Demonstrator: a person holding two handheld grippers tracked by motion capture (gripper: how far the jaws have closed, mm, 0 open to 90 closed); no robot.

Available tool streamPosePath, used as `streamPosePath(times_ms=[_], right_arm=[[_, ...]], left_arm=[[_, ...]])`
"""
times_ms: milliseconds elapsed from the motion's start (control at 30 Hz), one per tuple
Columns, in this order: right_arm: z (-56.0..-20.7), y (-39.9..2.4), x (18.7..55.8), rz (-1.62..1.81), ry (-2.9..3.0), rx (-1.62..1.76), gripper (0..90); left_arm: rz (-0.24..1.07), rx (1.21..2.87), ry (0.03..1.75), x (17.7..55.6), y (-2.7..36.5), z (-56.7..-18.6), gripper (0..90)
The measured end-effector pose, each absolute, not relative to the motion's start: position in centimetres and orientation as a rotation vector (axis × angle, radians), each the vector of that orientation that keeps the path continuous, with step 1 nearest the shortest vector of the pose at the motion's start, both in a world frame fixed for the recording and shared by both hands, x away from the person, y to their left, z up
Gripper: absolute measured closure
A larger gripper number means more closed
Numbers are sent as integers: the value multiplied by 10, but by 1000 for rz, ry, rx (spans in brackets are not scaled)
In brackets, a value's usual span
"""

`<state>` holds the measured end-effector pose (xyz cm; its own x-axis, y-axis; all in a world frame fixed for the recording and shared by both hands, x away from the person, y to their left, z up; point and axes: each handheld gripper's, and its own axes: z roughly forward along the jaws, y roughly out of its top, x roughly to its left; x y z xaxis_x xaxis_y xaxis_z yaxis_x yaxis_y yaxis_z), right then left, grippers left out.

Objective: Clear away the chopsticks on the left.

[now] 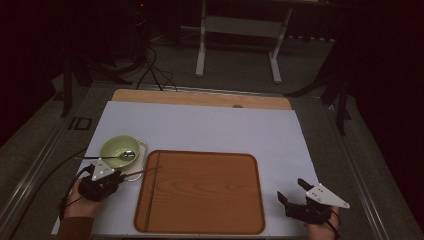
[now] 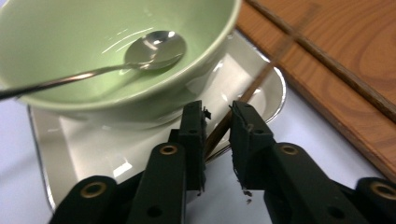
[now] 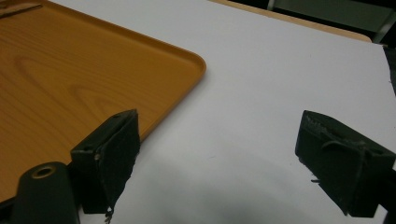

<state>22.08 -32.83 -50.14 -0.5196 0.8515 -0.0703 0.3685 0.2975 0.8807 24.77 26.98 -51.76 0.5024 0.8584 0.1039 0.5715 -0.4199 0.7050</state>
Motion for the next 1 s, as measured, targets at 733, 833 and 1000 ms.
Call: streamPosePath(times_ms=[733,833,1000], right_arm=[[-502,-328,221,1165,2037,1084,138],[-502,-328,221,1165,2037,1083,138],[-502,-328,221,1165,2036,1084,138]], left_arm=[[553,2214,1235,268,242,-516,848],[553,2215,1244,268,242,-515,850],[540,2208,1248,267,240,-515,850]])
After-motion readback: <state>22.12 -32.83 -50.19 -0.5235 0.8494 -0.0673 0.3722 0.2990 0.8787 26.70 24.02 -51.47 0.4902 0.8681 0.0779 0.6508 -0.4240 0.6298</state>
